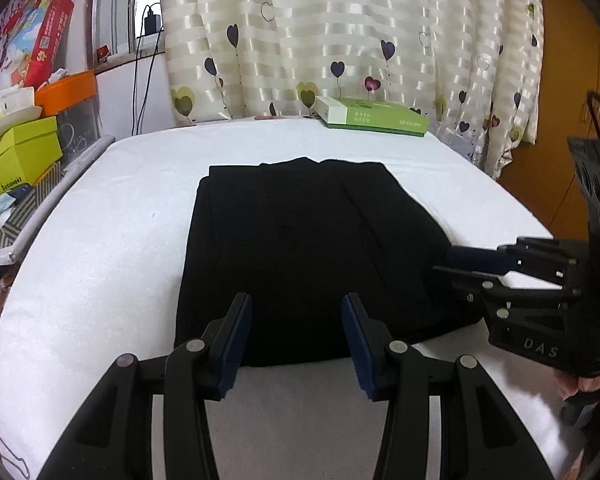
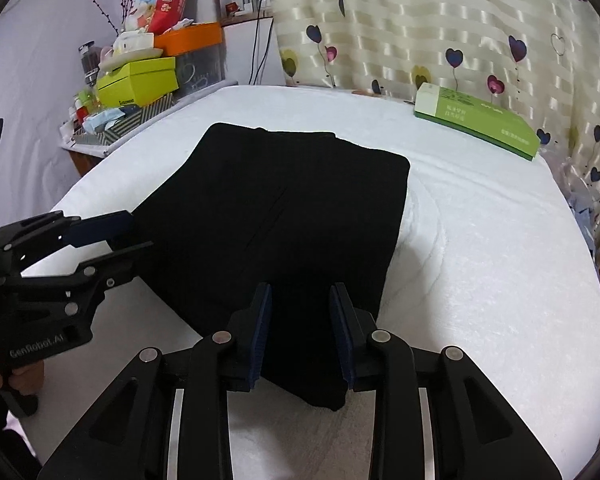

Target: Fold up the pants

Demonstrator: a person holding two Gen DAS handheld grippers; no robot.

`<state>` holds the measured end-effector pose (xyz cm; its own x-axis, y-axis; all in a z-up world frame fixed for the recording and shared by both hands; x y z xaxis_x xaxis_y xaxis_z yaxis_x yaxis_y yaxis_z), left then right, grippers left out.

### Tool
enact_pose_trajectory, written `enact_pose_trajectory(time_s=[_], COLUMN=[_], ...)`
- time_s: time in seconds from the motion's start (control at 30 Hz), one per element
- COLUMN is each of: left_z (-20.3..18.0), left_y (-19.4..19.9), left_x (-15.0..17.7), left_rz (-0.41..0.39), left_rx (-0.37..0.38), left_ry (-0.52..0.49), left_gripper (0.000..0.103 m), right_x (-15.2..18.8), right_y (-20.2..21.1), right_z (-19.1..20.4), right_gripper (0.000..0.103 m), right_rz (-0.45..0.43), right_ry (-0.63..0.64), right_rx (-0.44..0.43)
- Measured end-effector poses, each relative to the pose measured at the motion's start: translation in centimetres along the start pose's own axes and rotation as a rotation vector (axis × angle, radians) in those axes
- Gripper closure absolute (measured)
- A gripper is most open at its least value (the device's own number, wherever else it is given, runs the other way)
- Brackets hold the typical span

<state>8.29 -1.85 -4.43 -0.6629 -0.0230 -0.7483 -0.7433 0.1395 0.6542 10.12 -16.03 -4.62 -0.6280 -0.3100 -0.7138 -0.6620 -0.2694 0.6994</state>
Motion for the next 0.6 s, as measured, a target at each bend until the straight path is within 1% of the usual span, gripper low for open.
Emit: enact_pose_trajectory(time_s=[0.1,0.27,0.37,0.6], left_z=[0.27,0.39,0.41,0.04], left_y=[-0.45,-0.63,-0.69,-1.0], left_x=[0.14,0.3,0.31,0.22], left_rz=[0.014,0.02,0.019,0.017], left_rx=[0.007,0.012,0.015,-0.014], left_ry=[0.018,0.026,0.032,0.008], left_gripper=[0.054,0.054,0.054,0.053], right_x=[0.13,0.28,0.24,0.13], right_y=[-0.09,-0.29,-0.35,-0.41], right_z=[0.06,-0.15,-0.08,0.01], right_gripper=[0.072,0.072,0.071,0.071], right_rz=[-0.008,-0.01,-0.01,-0.013], right_ry=[-0.003,-0.026,-0.025,-0.026], right_rx=[0.004,-0.028,-0.03,-0.033])
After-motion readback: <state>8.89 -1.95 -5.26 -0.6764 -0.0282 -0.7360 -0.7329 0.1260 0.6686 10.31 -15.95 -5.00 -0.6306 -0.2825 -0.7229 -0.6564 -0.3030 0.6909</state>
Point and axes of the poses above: each gripper's, at about its wrist camera, not at the fingertips, and y roughly against the way its jaws point, z to its left, x to its underside, the point moved 8 cm from there along -y, roughly the way its jaws point, and after that the axes turned 6 degrees about y, right-handed, at the moved point
